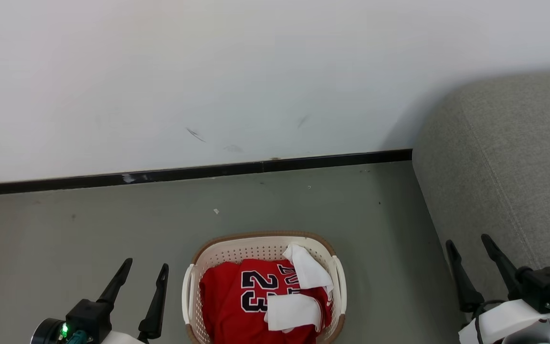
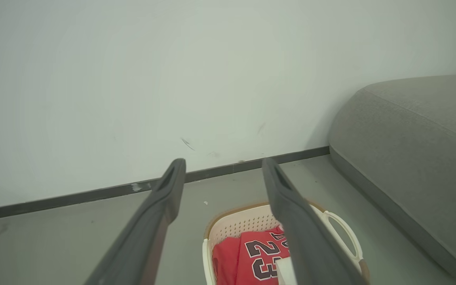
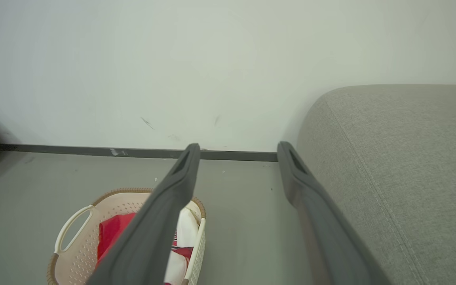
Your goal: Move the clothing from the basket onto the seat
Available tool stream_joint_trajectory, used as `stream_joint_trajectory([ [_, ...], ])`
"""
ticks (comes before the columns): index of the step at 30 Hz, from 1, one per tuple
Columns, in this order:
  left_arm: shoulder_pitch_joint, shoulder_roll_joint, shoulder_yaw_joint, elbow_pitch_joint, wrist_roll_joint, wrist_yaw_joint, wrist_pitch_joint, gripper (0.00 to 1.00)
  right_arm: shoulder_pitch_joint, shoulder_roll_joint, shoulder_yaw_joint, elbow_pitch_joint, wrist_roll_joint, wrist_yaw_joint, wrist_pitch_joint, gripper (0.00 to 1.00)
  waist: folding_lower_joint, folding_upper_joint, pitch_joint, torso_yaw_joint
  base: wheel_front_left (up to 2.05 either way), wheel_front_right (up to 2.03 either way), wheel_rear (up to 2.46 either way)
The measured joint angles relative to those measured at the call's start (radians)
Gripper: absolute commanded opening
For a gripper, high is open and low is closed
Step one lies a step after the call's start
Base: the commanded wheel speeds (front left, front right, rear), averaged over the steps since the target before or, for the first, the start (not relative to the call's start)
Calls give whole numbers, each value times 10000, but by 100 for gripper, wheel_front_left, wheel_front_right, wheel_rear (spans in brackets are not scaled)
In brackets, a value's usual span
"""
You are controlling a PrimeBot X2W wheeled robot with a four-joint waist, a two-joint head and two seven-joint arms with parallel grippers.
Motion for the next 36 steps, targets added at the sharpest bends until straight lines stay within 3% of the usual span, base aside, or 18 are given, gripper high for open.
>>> stream_joint_trajectory([
  [19,-139,-92,-174,38,232,-163,0,100,-127,92,326,-230,-29,0,0,100,0,0,1028,-54,0,0,0],
  [36,-1559,-90,-794,-125,719,-221,0,100,-1195,119,520,-570,-209,0,0,100,-1,0,2655,-160,0,0,0],
])
